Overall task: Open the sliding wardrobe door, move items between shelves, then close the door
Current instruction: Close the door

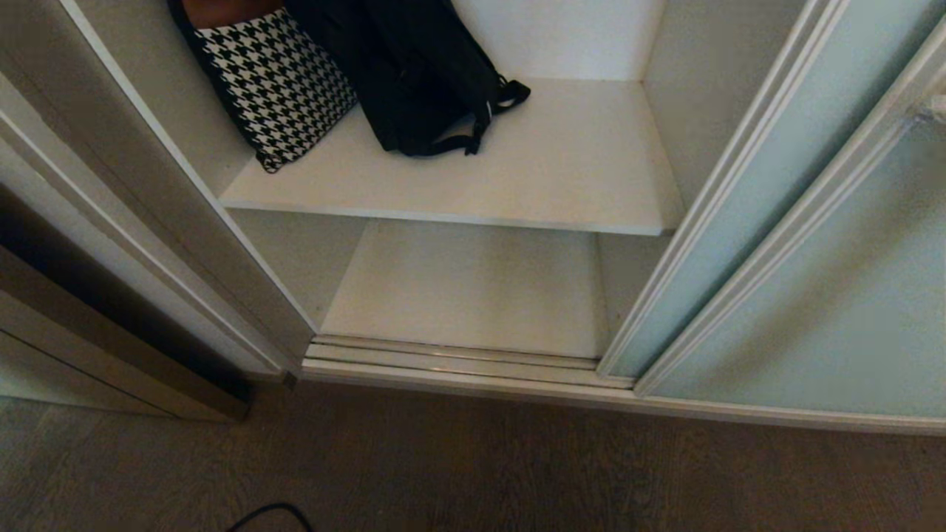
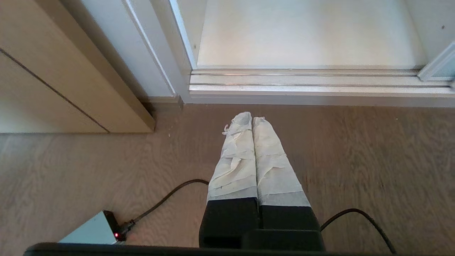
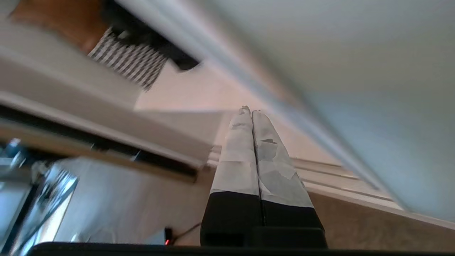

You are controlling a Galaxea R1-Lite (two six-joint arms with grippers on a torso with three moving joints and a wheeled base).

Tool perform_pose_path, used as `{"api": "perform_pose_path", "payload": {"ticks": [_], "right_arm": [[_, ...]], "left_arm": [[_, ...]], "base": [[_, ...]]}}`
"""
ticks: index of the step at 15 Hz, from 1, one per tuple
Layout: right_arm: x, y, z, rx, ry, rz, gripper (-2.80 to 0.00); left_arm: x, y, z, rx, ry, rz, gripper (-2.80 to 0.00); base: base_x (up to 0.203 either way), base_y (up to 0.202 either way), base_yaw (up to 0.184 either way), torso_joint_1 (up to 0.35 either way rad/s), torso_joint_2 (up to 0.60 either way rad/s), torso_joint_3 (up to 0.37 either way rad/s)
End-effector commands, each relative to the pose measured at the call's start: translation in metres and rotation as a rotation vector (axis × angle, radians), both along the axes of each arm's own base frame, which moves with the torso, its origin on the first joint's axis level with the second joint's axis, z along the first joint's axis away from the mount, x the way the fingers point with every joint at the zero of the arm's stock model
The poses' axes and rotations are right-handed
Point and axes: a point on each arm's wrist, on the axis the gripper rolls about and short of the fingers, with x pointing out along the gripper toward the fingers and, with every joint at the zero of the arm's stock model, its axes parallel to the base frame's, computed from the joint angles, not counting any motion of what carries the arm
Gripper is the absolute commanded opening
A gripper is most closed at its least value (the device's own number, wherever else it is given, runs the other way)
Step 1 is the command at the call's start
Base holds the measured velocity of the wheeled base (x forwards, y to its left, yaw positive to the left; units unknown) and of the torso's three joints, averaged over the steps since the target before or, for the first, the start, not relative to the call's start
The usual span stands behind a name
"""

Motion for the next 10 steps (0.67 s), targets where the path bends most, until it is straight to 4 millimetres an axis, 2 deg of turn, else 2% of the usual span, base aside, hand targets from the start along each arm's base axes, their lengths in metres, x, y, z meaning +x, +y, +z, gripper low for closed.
{"api": "perform_pose_path", "payload": {"ticks": [1, 3, 7, 8, 10], "right_arm": [[-0.015, 0.018, 0.005, -0.015, -0.030, 0.071, -2.80], [-0.023, 0.033, 0.006, -0.040, -0.039, 0.144, -2.80], [-0.077, 0.046, 0.018, -0.087, -0.132, 0.185, -2.80], [-0.088, 0.046, 0.021, -0.094, -0.160, 0.154, -2.80], [-0.090, 0.044, 0.025, -0.142, -0.211, -0.023, -2.80]], "left_arm": [[0.000, 0.000, 0.000, 0.000, 0.001, 0.000, -2.80], [0.000, 0.000, 0.000, 0.000, 0.001, 0.000, -2.80], [0.000, 0.000, 0.000, 0.000, 0.001, 0.000, -2.80], [0.000, 0.000, 0.000, 0.000, 0.001, 0.000, -2.80], [0.000, 0.000, 0.000, 0.000, 0.001, 0.000, -2.80]], "base": [[0.000, 0.000, 0.000, 0.000, 0.00, 0.000], [0.000, 0.000, 0.000, 0.000, 0.00, 0.000], [0.000, 0.000, 0.000, 0.000, 0.00, 0.000], [0.000, 0.000, 0.000, 0.000, 0.00, 0.000], [0.000, 0.000, 0.000, 0.000, 0.00, 0.000]]}}
